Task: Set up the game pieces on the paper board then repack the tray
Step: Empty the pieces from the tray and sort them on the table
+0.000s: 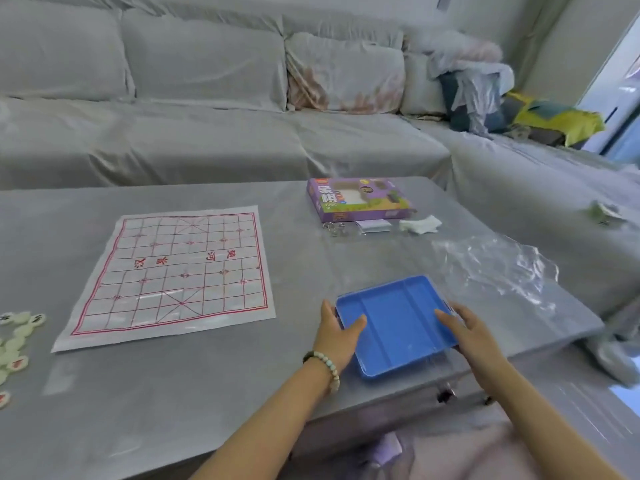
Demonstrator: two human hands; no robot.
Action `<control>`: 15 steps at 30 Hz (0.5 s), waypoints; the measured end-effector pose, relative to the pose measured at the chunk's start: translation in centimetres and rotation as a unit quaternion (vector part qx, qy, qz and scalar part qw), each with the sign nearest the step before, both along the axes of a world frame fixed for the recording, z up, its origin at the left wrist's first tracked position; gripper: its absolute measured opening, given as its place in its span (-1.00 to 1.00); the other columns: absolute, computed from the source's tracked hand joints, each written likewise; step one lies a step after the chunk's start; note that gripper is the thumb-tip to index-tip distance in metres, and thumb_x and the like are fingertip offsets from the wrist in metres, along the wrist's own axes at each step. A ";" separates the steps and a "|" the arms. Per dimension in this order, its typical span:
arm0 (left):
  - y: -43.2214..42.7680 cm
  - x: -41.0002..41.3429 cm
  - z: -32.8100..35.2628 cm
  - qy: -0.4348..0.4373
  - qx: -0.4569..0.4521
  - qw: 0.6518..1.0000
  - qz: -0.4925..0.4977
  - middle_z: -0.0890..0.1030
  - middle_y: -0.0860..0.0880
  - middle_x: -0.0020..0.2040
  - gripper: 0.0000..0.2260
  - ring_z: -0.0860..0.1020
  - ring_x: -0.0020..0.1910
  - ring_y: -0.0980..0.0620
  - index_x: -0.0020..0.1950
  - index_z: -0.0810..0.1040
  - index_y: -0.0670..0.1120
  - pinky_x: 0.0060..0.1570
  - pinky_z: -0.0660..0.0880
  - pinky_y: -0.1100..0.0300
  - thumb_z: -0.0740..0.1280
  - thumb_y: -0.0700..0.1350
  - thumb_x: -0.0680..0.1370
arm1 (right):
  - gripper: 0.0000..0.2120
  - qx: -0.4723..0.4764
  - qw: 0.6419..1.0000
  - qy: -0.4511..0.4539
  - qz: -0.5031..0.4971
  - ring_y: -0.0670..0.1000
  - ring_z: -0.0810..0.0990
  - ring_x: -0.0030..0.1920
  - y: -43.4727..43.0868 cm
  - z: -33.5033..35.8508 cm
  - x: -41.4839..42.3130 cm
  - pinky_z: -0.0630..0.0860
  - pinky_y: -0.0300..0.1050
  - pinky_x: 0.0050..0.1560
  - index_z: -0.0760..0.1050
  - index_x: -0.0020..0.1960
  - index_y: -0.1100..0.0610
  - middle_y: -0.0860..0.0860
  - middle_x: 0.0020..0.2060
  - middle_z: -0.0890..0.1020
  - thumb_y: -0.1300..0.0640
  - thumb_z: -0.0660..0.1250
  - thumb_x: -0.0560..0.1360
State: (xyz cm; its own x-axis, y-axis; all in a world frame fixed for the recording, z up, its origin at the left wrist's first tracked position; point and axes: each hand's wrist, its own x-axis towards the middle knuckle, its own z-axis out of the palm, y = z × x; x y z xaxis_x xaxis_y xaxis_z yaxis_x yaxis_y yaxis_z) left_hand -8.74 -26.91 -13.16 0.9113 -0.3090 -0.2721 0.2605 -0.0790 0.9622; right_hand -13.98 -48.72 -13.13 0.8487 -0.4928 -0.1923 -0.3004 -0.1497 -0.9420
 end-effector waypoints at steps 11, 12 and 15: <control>-5.3 -0.1 -2.7 -0.192 0.251 0.948 -0.029 -0.11 -0.06 0.53 0.00 -0.06 0.51 -0.04 0.47 -0.35 -0.13 0.48 -0.04 0.08 0.34 0.21 0.43 | -0.64 -0.239 0.970 0.007 -0.041 0.09 0.45 0.21 -4.3 -2.6 1.4 0.36 -0.08 0.18 0.45 0.27 0.16 0.10 0.21 0.54 0.01 0.28 0.54; -5.4 0.0 -2.8 -0.200 0.269 0.942 -0.017 -0.16 -0.06 0.53 0.00 -0.12 0.51 -0.04 0.47 -0.35 -0.14 0.48 -0.10 0.10 0.32 0.24 0.43 | -0.63 -0.289 0.956 0.013 -0.041 0.11 0.40 0.26 -4.4 -2.7 1.4 0.31 -0.04 0.25 0.42 0.30 0.13 0.08 0.24 0.51 0.00 0.25 0.55; -5.8 0.1 -3.1 -0.211 0.312 0.926 0.001 -0.31 -0.08 0.50 0.01 -0.25 0.49 -0.02 0.45 -0.38 -0.16 0.43 -0.26 0.14 0.26 0.30 0.42 | -0.58 -0.414 0.910 -0.034 -0.010 0.09 0.29 0.37 -3.3 -2.5 1.3 0.18 0.00 0.36 0.34 0.38 0.05 0.02 0.35 0.42 -0.08 0.14 0.58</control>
